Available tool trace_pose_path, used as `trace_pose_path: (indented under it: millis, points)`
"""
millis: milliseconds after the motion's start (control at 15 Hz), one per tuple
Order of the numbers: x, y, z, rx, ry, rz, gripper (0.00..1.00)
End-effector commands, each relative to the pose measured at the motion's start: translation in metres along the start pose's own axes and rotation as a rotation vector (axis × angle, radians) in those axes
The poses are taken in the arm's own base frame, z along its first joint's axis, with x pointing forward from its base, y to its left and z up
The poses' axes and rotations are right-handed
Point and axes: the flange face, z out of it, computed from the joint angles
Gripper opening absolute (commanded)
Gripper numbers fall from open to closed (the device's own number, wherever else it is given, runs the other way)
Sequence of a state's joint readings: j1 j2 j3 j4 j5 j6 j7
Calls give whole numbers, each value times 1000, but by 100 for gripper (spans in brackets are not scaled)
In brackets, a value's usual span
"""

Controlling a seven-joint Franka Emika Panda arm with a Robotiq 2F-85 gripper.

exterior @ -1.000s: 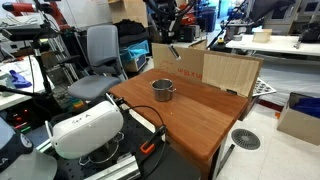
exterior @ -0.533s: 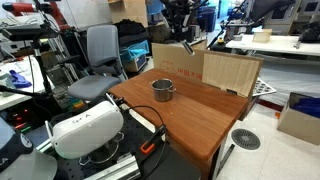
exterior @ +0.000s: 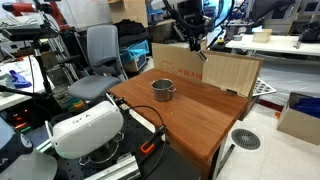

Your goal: Pick up the marker from the cup and put it on the table

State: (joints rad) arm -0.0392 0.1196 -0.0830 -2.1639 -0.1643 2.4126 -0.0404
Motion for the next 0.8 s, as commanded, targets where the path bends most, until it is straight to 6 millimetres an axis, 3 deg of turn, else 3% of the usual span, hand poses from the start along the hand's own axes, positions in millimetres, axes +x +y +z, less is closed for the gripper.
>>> trace_pose_path:
  millis: [0, 733]
  points:
    - [15, 11, 23, -12, 15, -20, 5]
    - [25, 24, 115, -23, 16, -13, 5]
